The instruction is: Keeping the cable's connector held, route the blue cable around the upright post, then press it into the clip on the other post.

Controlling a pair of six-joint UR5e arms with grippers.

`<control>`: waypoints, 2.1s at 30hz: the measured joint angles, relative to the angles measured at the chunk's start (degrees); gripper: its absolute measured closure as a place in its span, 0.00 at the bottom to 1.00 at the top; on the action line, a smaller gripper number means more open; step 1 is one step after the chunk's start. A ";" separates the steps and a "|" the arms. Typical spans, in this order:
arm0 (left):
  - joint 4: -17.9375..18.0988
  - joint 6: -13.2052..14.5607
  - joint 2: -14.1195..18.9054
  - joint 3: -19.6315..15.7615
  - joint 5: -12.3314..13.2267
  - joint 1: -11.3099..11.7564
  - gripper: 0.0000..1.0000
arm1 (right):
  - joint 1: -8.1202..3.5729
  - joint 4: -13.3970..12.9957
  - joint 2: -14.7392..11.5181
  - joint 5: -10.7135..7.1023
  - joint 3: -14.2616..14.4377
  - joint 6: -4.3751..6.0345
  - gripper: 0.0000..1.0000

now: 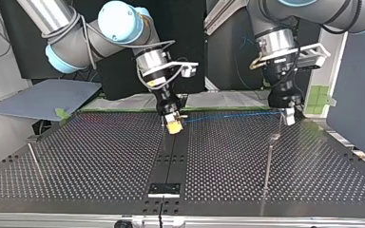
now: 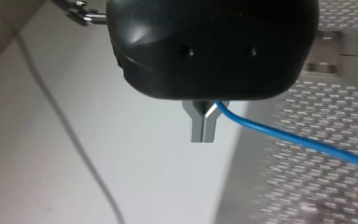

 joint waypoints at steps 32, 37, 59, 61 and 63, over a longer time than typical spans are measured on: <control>-1.19 0.01 -8.86 12.42 15.07 12.87 1.00 | -0.23 7.12 9.51 -1.91 -17.76 1.06 1.00; -1.19 0.06 -11.93 13.44 18.13 15.95 1.00 | -0.33 7.27 10.19 -1.93 -20.30 0.92 1.00; -1.05 0.34 -19.13 13.61 25.55 19.04 1.00 | -0.30 7.78 16.23 -1.60 -25.93 -2.15 1.00; -0.94 0.33 -19.25 13.60 25.36 19.01 1.00 | -0.31 7.84 16.39 -1.56 -25.88 -2.37 1.00; -0.87 0.33 -19.51 13.61 25.32 19.06 1.00 | -0.35 7.90 16.51 -1.49 -25.80 -2.59 1.00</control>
